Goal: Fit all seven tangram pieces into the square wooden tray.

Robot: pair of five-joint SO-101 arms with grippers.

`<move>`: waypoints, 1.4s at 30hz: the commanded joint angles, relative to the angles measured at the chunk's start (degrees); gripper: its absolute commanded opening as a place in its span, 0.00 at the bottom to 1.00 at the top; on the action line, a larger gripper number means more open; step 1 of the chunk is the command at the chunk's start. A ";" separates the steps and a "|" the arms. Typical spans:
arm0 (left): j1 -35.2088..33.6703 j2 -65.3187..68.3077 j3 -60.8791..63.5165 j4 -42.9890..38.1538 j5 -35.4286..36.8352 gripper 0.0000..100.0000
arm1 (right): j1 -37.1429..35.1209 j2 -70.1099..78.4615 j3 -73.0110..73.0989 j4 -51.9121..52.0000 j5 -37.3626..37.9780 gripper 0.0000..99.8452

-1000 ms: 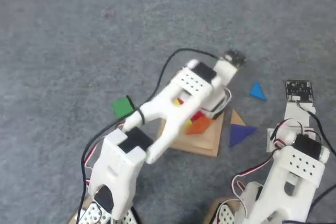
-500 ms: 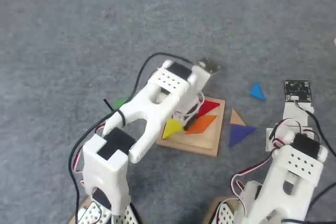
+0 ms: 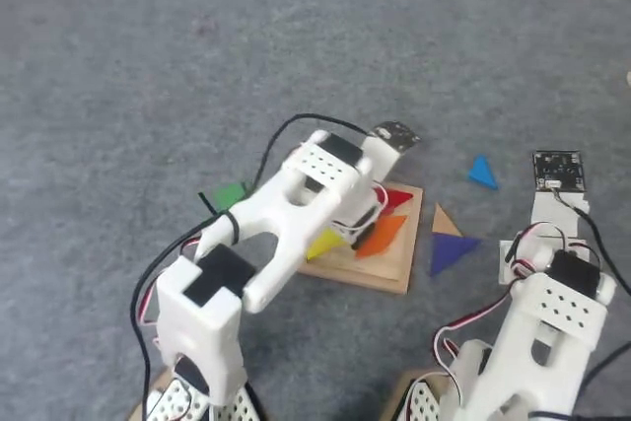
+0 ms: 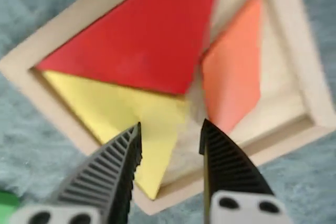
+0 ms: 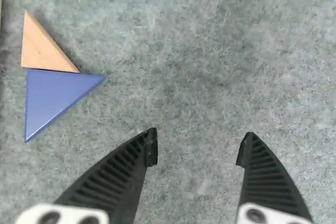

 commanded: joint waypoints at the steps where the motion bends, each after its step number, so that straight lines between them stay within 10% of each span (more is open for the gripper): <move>1: 1.58 -2.11 -3.12 -0.97 -0.18 0.18 | -0.57 -1.27 -0.53 0.40 -0.26 0.26; 9: 0.88 -2.73 -9.45 1.23 -0.62 0.18 | -0.57 -1.19 -0.53 0.48 -0.18 0.26; 19: -21.63 -12.48 -43.03 25.32 -0.26 0.18 | -16.31 0.04 -13.80 12.09 -0.26 0.26; 31: -48.53 -37.01 7.25 5.19 -2.29 0.19 | -53.23 20.09 -24.35 14.11 -3.69 0.26; 42: -50.46 -49.32 29.14 -7.21 -4.31 0.19 | -57.54 26.77 -13.89 -2.77 -6.95 0.26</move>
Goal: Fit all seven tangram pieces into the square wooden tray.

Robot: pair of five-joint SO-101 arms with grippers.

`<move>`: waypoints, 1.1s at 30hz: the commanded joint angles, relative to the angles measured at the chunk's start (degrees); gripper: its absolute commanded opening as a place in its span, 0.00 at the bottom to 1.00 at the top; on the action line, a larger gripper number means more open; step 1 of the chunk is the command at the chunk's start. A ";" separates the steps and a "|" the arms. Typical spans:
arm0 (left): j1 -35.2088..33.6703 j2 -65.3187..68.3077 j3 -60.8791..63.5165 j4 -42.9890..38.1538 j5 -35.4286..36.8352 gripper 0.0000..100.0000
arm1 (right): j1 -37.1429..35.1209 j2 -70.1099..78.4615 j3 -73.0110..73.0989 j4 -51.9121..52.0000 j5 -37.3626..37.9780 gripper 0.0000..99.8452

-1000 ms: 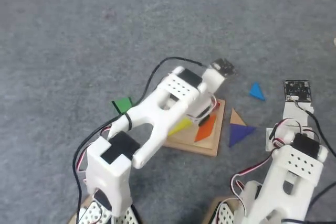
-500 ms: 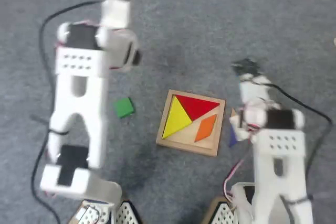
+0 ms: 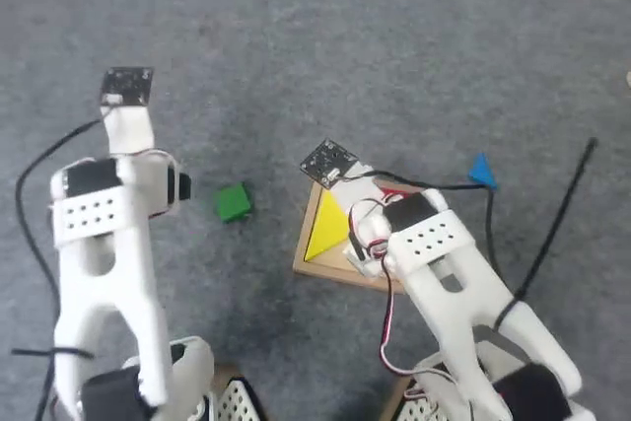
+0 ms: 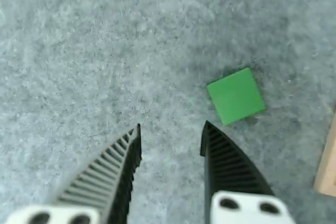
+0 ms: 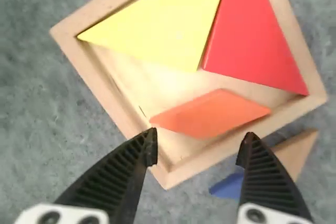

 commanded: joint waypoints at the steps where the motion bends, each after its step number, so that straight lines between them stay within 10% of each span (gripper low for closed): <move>1: 0.53 -2.99 0.40 -1.67 -0.70 0.19 | -1.89 0.48 0.97 -2.59 -1.67 0.26; 33: 3.52 -2.99 2.77 -1.85 -0.88 0.19 | 7.52 8.84 -0.97 -9.98 -2.64 0.26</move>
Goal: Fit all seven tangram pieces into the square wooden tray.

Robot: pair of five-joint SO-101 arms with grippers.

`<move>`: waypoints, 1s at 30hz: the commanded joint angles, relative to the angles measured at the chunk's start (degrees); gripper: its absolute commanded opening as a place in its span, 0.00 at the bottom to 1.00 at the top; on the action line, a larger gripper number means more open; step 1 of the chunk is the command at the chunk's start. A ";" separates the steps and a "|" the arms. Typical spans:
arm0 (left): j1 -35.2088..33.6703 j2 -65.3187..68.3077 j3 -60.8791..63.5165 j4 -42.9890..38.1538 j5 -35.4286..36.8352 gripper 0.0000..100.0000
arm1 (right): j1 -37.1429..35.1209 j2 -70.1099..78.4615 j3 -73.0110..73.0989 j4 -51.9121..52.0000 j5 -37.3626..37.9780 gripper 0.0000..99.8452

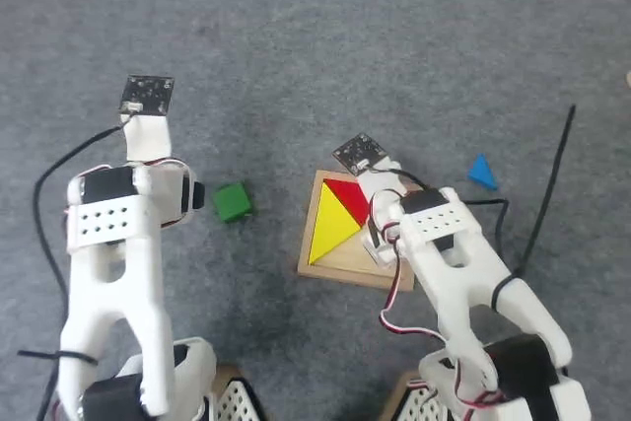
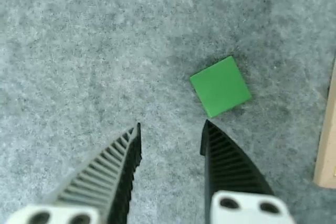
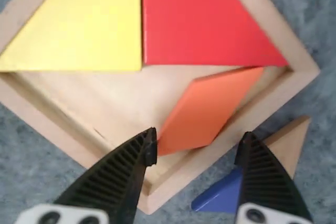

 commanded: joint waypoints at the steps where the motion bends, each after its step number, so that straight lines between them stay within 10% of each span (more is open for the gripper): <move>1: 0.35 -2.02 -0.40 -1.14 -0.70 0.19 | -1.45 0.22 -3.08 -0.75 -1.58 0.26; 30: 0.26 -2.02 -0.40 -1.14 -0.79 0.19 | -1.63 0.57 -3.96 -6.90 -3.08 0.26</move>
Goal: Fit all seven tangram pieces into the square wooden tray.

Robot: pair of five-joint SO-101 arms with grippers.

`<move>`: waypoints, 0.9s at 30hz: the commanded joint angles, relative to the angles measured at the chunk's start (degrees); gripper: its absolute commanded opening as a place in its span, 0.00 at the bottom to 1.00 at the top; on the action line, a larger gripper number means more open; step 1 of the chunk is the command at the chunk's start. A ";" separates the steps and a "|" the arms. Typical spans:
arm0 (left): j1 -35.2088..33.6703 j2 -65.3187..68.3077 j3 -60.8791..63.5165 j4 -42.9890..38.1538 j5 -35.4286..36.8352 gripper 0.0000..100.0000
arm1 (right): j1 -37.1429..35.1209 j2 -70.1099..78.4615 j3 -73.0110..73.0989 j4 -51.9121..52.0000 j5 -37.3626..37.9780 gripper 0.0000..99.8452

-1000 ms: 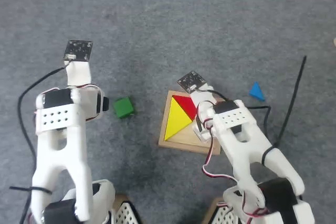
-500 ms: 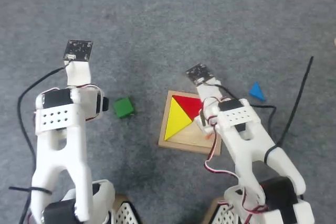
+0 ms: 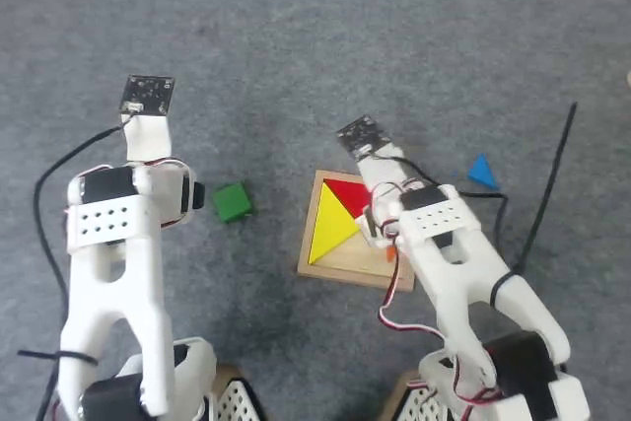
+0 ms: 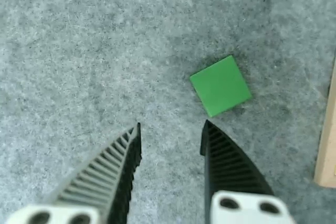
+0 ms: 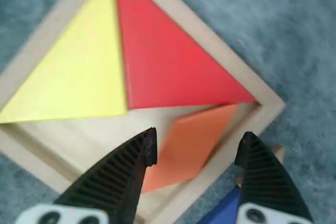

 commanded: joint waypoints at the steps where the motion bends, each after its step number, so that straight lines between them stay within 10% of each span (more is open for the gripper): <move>1: 0.18 -1.93 -0.40 -1.14 -0.62 0.19 | -1.10 -0.22 -2.73 0.13 -0.44 0.26; 27: 0.35 -2.02 -0.40 -1.05 -0.70 0.19 | 9.63 9.36 -13.36 -1.54 -4.40 0.26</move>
